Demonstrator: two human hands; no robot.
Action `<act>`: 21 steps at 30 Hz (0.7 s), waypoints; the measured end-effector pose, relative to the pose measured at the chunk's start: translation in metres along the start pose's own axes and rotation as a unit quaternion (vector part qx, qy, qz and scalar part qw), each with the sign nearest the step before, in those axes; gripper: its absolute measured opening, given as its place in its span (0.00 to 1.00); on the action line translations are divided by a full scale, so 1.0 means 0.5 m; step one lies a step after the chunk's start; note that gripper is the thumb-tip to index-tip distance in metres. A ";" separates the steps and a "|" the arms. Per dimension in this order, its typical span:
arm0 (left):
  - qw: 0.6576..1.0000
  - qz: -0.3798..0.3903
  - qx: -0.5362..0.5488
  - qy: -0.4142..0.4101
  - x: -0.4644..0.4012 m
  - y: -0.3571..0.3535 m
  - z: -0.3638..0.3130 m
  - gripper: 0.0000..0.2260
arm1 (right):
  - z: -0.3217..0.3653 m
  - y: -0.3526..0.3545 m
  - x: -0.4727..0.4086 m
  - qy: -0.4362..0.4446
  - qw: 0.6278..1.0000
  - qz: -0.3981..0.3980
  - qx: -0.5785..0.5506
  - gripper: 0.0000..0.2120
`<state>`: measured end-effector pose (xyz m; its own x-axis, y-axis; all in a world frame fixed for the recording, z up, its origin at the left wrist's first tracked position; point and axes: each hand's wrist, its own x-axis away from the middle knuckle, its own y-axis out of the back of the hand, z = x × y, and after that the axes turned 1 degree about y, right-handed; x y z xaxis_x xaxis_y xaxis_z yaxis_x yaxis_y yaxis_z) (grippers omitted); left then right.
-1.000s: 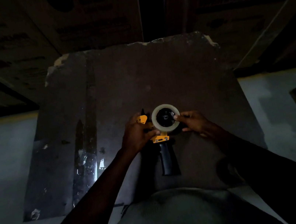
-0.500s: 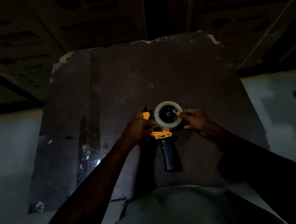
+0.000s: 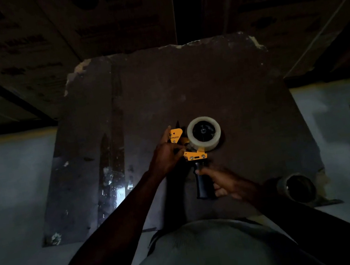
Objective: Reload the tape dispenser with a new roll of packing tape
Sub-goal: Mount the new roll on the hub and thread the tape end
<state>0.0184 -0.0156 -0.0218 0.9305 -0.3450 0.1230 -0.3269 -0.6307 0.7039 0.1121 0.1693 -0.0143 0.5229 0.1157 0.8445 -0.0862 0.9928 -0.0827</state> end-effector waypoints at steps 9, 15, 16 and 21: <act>1.000 0.007 0.023 -0.014 0.005 -0.001 0.013 0.09 | 0.019 -0.050 -0.023 0.002 0.990 -0.005 -0.143 0.08; 0.999 0.000 0.029 -0.024 0.027 0.007 0.031 0.16 | 0.016 -0.044 -0.023 0.013 0.990 -0.029 -0.135 0.07; 0.999 -0.001 0.038 -0.031 0.031 0.007 0.034 0.15 | 0.015 -0.043 -0.025 0.011 0.991 -0.029 -0.131 0.06; 1.000 -0.004 0.024 0.006 0.056 0.020 0.057 0.07 | 0.012 -0.039 -0.027 0.013 0.992 -0.030 -0.124 0.05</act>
<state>0.0366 -0.0516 -0.0312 0.9351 -0.3313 0.1255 -0.3260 -0.6661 0.6709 0.1017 0.1480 -0.0207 0.5431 0.0536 0.8379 0.1550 0.9744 -0.1628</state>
